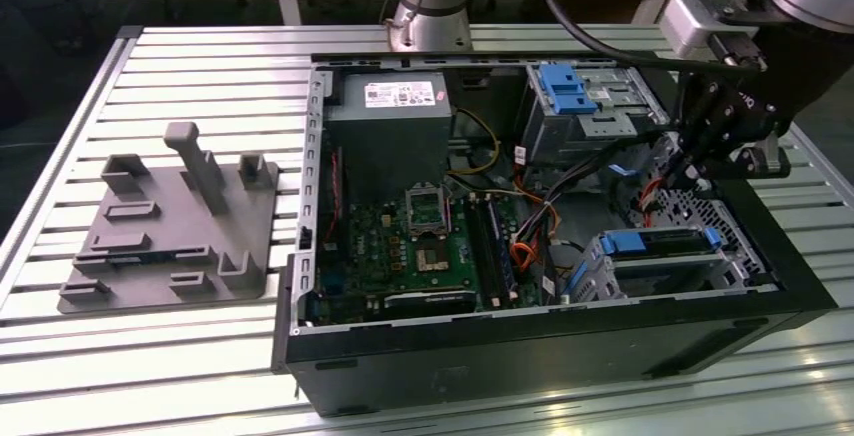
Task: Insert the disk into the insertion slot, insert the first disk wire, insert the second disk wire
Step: 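Insert the first disk wire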
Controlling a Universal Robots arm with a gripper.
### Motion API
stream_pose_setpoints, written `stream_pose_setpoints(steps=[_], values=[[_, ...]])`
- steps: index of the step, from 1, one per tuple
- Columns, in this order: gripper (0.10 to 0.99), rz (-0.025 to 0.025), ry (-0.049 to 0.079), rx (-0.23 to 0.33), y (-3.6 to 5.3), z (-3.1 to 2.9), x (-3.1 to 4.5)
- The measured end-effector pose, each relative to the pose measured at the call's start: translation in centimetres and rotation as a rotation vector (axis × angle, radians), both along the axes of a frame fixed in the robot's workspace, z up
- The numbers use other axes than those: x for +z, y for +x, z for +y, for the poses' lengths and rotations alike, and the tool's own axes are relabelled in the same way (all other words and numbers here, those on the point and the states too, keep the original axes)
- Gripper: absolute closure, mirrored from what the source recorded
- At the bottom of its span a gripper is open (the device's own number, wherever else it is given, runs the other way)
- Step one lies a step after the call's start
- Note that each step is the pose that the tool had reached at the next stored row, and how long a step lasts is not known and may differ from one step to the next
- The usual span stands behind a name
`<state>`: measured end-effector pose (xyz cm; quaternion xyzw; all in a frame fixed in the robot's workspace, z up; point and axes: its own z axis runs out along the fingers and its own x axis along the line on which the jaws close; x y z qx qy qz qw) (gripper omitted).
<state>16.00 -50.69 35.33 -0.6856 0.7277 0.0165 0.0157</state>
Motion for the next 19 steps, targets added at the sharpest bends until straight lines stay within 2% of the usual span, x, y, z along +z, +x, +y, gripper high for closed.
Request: stream_pose_setpoints(steps=[4, 6, 9, 13, 16, 19], values=[[0.922, 0.0006, 0.008, 0.0, 0.0, -0.51, -0.02], [0.922, 0.0037, 0.009, 0.0, 0.02, -0.92, -0.02], [0.922, 0.0109, 0.01, 0.0, 0.12, -1.51, -0.02], [0.922, 0.0157, 0.014, 0.0, 0.41, -2.14, -0.06], [0.922, 0.0179, 0.015, 0.0, 0.53, -2.21, -0.09], [0.922, 0.018, 0.015, 0.0, 0.53, -2.22, -0.09]])
